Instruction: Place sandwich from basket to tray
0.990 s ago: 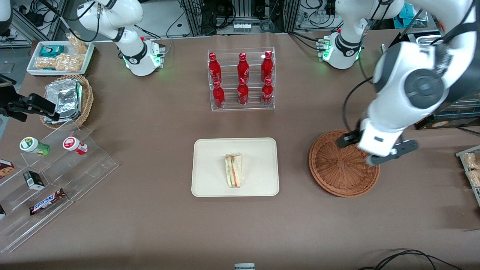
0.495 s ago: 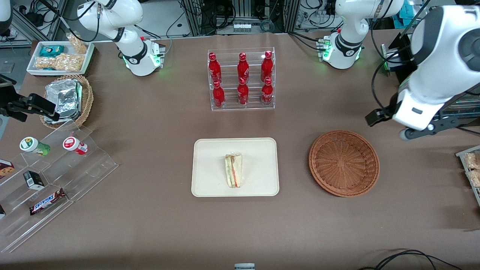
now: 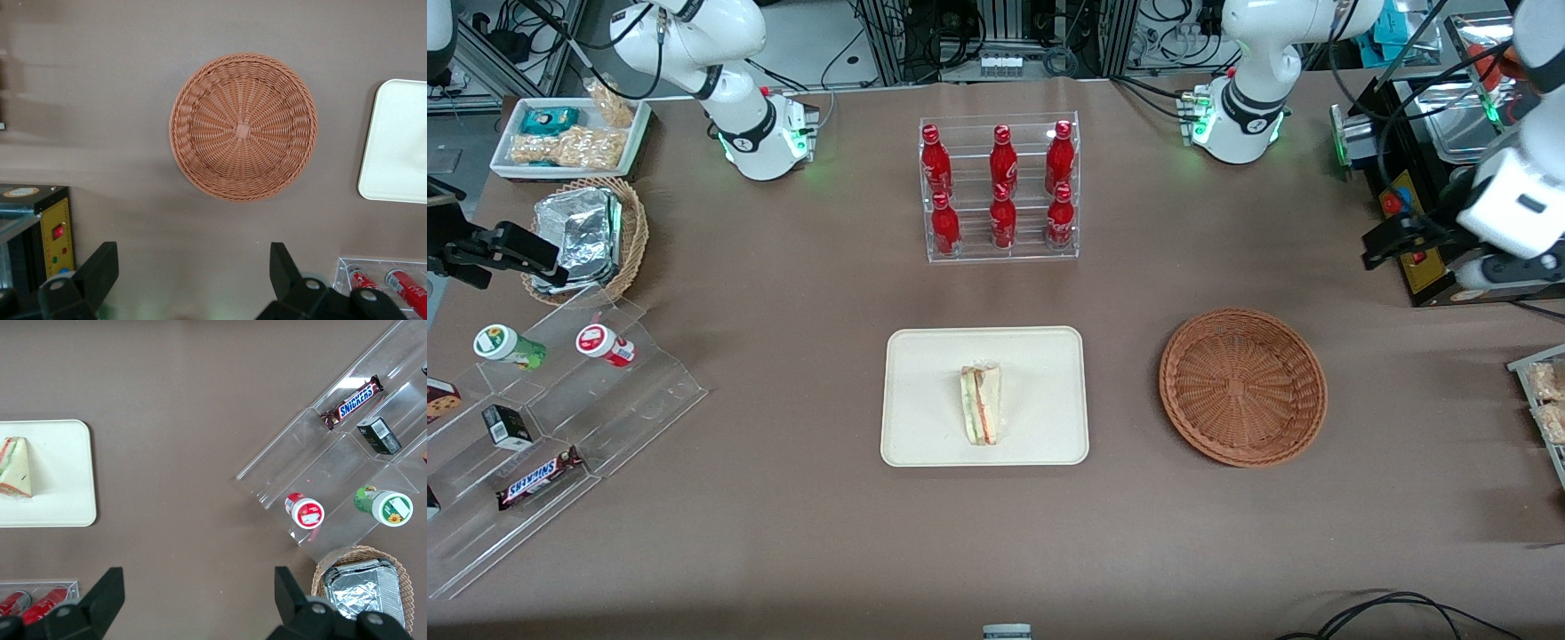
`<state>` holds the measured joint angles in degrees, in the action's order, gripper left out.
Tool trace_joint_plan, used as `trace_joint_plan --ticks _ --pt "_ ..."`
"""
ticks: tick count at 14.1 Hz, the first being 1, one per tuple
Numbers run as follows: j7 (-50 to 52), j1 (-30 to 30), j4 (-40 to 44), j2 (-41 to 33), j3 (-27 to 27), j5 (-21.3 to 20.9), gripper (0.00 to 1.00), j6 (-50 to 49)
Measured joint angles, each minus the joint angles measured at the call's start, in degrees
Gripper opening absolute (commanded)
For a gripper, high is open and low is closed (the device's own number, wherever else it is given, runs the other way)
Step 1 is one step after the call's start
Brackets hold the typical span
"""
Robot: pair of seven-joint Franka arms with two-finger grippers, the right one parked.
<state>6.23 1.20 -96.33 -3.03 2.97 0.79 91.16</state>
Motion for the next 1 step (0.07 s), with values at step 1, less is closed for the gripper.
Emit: trace_joint_plan --ticks 1 --pt "-0.89 0.0 0.08 -0.25 -0.48 0.11 1.0 0.0"
